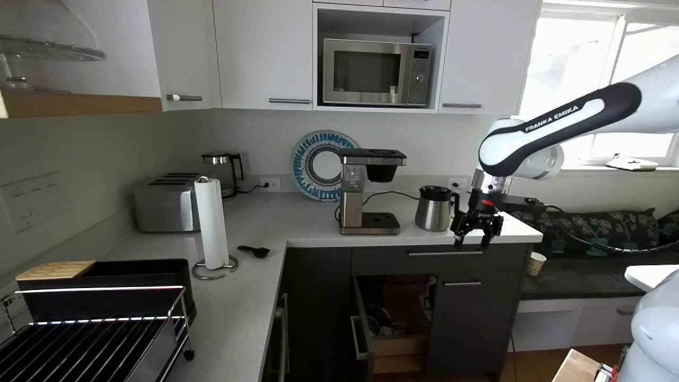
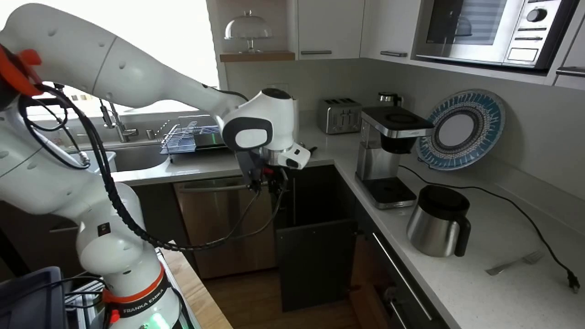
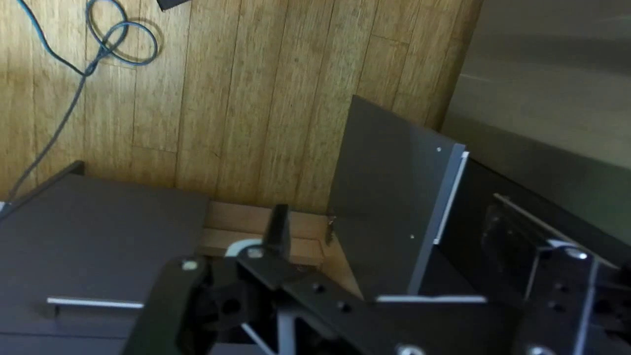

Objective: Open the right door of the cabinet on the right

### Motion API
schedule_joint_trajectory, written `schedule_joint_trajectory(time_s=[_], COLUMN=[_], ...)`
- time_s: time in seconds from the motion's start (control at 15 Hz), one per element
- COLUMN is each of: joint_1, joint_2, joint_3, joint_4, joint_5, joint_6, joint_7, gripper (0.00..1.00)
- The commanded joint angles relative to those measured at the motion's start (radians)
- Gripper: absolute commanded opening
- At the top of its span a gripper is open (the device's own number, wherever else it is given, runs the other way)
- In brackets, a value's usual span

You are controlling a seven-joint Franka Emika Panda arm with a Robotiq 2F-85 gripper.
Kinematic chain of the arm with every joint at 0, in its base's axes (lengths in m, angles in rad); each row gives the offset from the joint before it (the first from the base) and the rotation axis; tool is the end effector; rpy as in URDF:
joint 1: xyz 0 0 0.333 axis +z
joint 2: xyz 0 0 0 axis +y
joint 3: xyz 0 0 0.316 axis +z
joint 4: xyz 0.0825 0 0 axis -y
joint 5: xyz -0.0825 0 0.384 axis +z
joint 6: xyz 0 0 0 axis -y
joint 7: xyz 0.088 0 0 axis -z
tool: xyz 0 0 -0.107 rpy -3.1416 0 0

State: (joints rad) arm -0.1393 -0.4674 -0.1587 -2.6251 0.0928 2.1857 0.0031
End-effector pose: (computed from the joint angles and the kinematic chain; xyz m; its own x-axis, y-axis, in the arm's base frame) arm 0.3724 -0.1092 0.4021 0.9429 -0.3326 0.0166 -0.3267 -0.9335 -0.1476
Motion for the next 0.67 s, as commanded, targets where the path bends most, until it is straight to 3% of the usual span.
schedule_joint_trajectory(time_s=[0.0,0.53,0.6], joint_1=[-0.069,-0.168,-0.157], joint_2=[0.172,0.581,0.478], joint_3=[-0.031,-0.133,-0.127], joint_4=[-0.015,0.026,-0.015], joint_5=[0.003,0.062,0.028], joint_6=[0.170,0.512,0.471], joint_7=[0.076,0.227,0.184], gripper=[1.00,1.00,1.00])
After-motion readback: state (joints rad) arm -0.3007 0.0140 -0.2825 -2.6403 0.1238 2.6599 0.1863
